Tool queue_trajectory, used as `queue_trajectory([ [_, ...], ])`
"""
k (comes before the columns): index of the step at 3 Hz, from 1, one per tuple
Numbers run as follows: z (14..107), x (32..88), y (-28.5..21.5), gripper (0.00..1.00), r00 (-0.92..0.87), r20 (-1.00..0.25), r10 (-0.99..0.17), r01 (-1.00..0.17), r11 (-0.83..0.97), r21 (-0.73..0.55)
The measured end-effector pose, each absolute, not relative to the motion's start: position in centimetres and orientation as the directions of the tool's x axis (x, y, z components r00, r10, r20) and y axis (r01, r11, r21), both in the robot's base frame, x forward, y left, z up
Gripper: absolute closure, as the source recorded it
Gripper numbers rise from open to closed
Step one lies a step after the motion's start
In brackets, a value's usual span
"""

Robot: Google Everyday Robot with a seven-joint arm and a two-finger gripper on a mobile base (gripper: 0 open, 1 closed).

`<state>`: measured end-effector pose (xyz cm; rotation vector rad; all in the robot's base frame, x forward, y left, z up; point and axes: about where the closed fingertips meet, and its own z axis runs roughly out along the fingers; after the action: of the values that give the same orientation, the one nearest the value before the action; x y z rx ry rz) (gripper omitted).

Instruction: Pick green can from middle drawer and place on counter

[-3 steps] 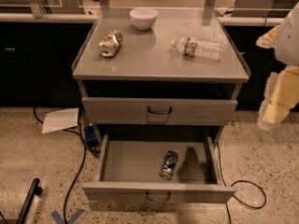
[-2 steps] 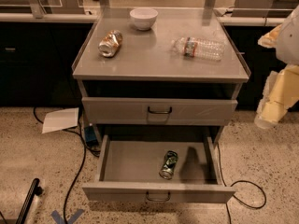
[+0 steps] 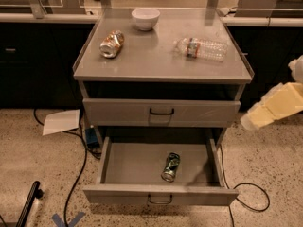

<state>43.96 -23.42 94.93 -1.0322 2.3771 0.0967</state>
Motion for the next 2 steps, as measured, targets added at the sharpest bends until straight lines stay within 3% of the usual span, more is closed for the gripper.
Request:
queue_trajectory([
  [1,92.98,46.05,-23.82,0.00,-0.651,-0.587,-0.481,-0.559,0.827,-0.058],
  [2,93.37,46.66,-23.82,0.00,-0.655,-0.608,-0.448,-0.530,0.846,-0.053],
])
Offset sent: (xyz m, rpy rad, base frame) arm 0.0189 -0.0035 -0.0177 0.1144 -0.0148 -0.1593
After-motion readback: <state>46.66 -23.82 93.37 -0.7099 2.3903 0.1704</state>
